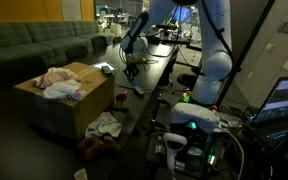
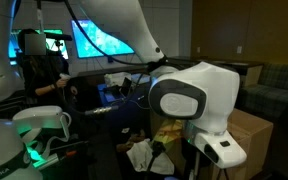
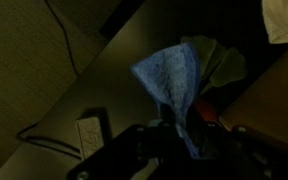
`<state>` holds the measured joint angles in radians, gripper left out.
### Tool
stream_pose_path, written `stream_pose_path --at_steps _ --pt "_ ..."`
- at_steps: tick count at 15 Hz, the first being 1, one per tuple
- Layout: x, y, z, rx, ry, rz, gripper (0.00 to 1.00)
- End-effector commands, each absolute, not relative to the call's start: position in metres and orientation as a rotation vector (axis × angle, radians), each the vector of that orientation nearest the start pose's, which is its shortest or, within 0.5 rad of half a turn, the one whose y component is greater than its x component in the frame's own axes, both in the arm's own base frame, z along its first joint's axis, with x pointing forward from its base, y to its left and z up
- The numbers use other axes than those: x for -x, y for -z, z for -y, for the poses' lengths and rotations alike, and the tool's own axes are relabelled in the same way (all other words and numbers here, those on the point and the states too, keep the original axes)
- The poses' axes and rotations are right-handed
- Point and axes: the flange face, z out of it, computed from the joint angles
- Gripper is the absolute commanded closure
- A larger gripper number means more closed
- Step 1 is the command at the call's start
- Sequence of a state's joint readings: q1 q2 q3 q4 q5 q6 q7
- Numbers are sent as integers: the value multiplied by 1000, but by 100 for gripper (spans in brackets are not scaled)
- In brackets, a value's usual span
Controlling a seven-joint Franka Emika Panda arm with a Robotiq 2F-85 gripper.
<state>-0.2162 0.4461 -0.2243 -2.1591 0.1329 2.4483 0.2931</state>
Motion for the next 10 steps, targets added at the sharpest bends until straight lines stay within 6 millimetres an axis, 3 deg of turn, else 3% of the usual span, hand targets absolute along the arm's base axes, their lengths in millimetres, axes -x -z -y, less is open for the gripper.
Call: stream_pose_path --at_steps 1,6,10 --pt "-494 -133 251 2867 -189 -1295 89" --pt "-482 -72 263 2851 -207 -1339 89" --pt "-481 -36 267 2838 -213 -1360 89"
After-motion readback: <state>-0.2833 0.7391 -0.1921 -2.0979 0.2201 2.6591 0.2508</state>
